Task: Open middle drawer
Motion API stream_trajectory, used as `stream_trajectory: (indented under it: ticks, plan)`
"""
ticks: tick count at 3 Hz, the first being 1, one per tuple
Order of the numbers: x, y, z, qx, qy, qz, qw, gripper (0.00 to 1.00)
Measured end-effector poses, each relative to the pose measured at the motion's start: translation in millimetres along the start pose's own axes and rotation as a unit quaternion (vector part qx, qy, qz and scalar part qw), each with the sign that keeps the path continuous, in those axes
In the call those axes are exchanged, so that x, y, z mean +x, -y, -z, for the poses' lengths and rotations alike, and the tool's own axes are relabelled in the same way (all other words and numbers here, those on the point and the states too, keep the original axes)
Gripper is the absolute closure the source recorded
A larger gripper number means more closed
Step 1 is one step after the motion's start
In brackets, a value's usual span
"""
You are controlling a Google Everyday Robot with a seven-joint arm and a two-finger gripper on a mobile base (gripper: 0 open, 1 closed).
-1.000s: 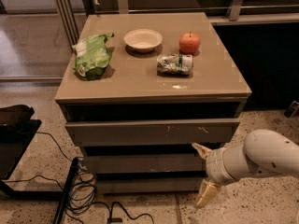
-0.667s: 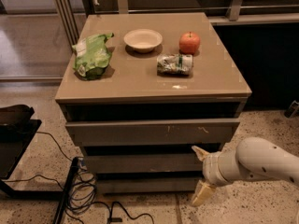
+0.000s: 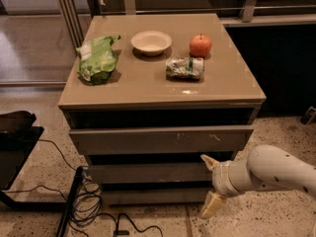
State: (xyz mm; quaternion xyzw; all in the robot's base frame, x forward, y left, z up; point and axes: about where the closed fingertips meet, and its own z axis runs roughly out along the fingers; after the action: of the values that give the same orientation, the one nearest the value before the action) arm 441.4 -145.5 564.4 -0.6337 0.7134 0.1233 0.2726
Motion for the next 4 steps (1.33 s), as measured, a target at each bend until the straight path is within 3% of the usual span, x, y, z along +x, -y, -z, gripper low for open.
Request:
stream_trajectory:
  ticks: [1, 4]
  plan:
    - [12, 3, -17, -0.001, -0.005, 0.008, 1.0, 0.0]
    - [71, 30, -80, 0.049, -0.002, 0.0, 0.9988, 0.0]
